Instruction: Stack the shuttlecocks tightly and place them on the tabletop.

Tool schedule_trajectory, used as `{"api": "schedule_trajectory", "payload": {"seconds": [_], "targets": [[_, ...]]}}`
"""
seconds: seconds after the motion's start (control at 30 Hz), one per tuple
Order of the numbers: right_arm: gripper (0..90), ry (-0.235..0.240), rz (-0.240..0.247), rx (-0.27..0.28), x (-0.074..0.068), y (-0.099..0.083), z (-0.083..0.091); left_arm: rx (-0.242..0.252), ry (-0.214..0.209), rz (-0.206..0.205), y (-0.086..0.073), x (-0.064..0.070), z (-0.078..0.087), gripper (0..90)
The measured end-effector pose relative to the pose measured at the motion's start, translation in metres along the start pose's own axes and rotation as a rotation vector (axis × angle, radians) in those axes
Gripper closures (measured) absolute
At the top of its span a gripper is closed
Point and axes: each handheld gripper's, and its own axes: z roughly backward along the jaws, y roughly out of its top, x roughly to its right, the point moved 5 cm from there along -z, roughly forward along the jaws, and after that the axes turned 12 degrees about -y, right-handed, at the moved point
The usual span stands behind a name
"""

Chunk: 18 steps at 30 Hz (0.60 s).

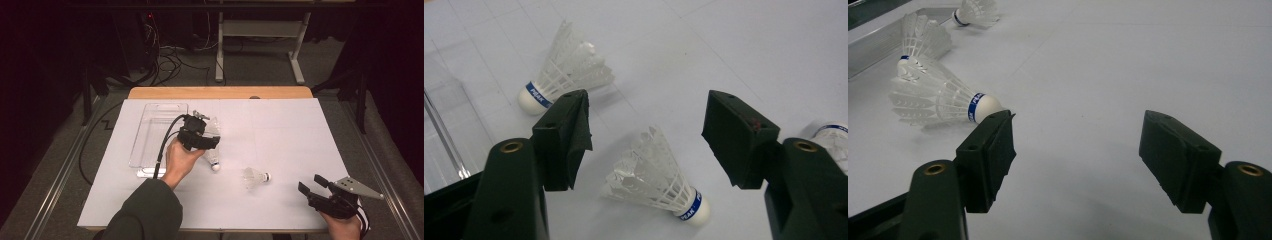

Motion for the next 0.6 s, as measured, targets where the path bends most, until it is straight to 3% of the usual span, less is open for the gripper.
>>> {"api": "schedule_trajectory", "payload": {"seconds": [0.6], "targets": [[30.8, 0.006, 0.007, -0.003, -0.001, 0.0, -0.001, -0.032, 0.037, 0.023, 0.02, -0.013, -0.016, 35.7]]}}
